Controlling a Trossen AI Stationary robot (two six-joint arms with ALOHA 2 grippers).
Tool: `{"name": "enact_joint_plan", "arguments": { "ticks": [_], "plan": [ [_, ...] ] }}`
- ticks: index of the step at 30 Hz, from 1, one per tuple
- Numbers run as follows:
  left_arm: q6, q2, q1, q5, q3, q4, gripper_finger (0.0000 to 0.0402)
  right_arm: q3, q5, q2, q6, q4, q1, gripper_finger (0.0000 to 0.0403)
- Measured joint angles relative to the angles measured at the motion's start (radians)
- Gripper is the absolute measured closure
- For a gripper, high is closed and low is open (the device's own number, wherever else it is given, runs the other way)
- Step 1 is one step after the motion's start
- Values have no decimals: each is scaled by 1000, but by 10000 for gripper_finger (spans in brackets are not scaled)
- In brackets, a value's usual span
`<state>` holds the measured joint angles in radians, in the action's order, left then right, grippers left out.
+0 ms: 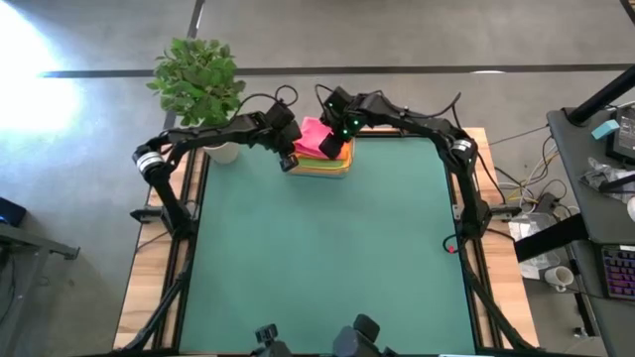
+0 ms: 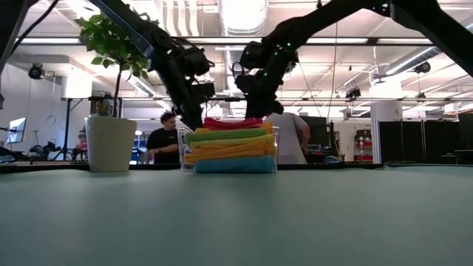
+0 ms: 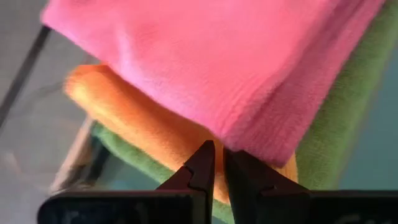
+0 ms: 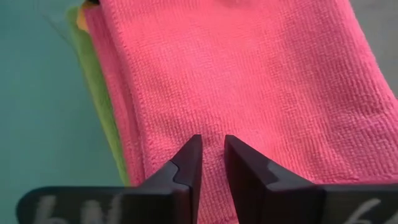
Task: Fold microfiber towels
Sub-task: Put the folded pink microfiber towel into the transparent bin
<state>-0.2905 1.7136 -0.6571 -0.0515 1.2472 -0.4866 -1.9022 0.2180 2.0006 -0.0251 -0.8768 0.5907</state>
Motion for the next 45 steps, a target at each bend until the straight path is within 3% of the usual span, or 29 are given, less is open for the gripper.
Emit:
{"name": "enact_joint_plan", "arguments": {
  "ticks": [6,11,16,24,33,45],
  "plan": [
    [-16,14,3,-160,-5,-1,382,-6,0,-1,23,-5,-2,364],
    [-128,14,5,-263,-13,-27,382,-7,0,-22,35,-8,-2,375],
    [-205,10,5,-255,-12,-74,382,-8,0,-53,37,-41,-2,376],
    [-206,-18,5,-226,0,-83,382,-2,-1,-73,58,-205,-6,376],
    [-206,-78,5,-217,22,-82,382,27,13,-44,55,-209,-42,376],
    [-207,-225,5,-121,22,-86,382,19,43,-53,71,-211,-45,376]
  ]
}}
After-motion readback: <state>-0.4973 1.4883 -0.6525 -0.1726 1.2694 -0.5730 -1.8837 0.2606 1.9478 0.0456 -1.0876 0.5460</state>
